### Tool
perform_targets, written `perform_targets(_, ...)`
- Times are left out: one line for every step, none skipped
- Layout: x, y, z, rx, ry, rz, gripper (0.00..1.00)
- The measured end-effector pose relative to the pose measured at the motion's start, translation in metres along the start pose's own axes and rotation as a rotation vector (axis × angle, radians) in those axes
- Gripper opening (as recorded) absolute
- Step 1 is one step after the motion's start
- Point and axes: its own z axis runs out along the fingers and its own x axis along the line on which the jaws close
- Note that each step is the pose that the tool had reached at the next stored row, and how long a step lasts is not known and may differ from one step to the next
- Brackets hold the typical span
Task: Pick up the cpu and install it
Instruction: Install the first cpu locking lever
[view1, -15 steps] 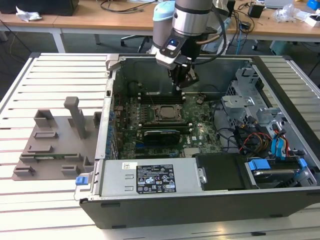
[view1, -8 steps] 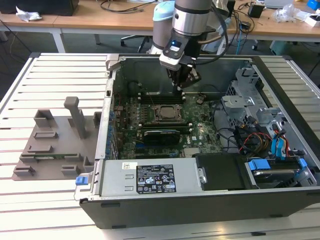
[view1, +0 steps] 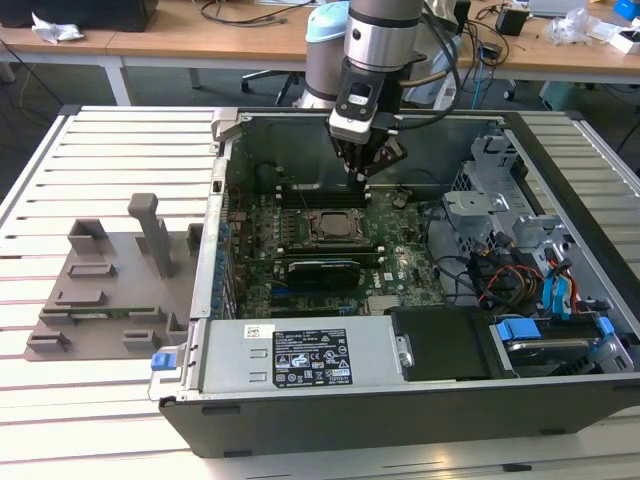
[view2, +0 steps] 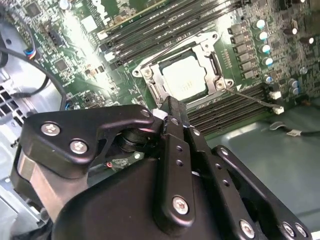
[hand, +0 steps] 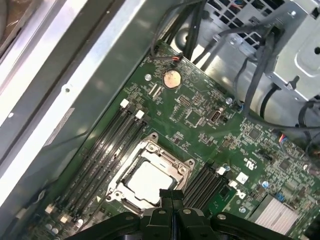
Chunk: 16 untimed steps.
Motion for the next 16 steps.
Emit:
perform_targets(0.0000,0.0000,0.0000,-0.0007,-0.0008,-0.011,0.11)
perform_targets(0.0000,0.0000,0.0000,-0.0013,-0.0015,-0.020,0.11)
perform_targets(0.0000,0.0000,0.0000,-0.0024,-0.0028,-0.039,0.11)
perform_targets(0.0000,0.0000,0.0000,-0.0034,-0.0040,-0.054,0.11)
perform_targets(0.0000,0.0000,0.0000,-0.0045,-0.0052,-0.071,0.11)
perform_targets(0.0000,0.0000,0.0001,-0.0056,-0.0065,-0.088,0.11)
perform_targets(0.0000,0.0000,0.0000,-0.0066,-0.0078,-0.106,0.11)
perform_targets(0.0000,0.0000,0.0000,-0.0075,-0.0090,-0.121,0.11)
perform_targets(0.0000,0.0000,0.0000,-0.0083,-0.0097,-0.132,0.11)
perform_targets(0.0000,0.0000,0.0000,-0.0088,-0.0103,-0.140,0.11)
perform_targets(0.0000,0.0000,0.0000,-0.0094,-0.0110,-0.149,0.11)
perform_targets(0.0000,0.0000,0.0000,-0.0099,-0.0117,-0.159,0.11)
perform_targets(0.0000,0.0000,0.0000,-0.0105,-0.0123,-0.167,0.11)
perform_targets(0.0000,0.0000,0.0000,-0.0116,-0.0137,-0.186,0.11)
perform_targets(0.0000,0.0000,0.0000,-0.0125,-0.0148,-0.200,0.11)
perform_targets(0.0000,0.0000,0.0000,-0.0135,-0.0160,-0.216,0.11)
